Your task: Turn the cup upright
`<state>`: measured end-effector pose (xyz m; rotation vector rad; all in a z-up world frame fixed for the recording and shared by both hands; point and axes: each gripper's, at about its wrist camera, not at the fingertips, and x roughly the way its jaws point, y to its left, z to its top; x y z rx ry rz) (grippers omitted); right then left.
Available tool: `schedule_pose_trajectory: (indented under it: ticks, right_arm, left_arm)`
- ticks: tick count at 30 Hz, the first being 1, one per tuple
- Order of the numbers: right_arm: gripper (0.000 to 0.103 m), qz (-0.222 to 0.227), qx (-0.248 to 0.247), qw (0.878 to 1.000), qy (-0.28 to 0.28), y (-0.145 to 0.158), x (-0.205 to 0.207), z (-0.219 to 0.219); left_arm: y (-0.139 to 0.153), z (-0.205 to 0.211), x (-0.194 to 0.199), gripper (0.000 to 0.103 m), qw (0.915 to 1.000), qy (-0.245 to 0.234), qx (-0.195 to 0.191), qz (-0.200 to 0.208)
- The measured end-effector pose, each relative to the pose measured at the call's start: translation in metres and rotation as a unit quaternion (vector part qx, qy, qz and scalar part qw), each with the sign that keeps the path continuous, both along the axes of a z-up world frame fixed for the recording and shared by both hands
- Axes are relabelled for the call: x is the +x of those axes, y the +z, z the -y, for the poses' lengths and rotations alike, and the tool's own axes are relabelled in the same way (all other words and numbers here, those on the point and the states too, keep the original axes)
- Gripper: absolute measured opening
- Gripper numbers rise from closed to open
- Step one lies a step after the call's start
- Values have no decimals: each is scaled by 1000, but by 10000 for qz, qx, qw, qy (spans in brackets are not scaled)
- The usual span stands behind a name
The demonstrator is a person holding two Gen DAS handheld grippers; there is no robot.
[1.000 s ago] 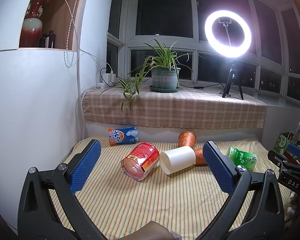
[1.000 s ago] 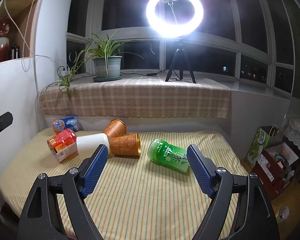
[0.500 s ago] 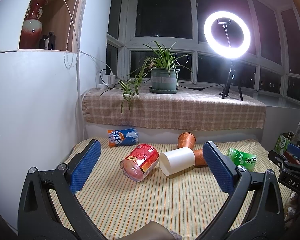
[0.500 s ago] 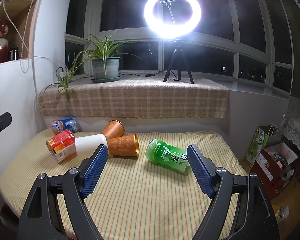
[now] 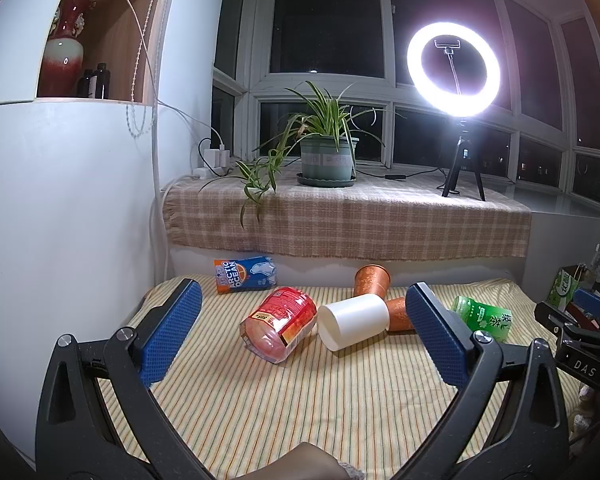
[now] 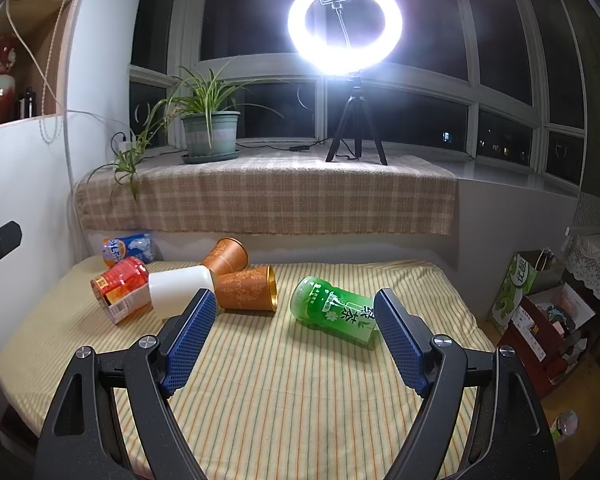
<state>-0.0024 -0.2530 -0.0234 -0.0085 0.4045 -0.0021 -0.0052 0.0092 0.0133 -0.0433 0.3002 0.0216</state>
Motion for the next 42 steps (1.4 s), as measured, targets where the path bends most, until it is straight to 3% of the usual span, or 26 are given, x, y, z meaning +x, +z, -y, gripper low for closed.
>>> schedule_pose_trajectory:
  ticks: [26, 42]
  right_arm:
    - [81, -20, -11, 10000, -9, -5, 0, 2]
    - [81, -164, -37, 9999, 7, -12, 9, -1]
  left_arm:
    - [2, 3, -2, 103, 10000, -6, 7, -12]
    - [-14, -1, 19, 103, 9997, -45, -2, -232]
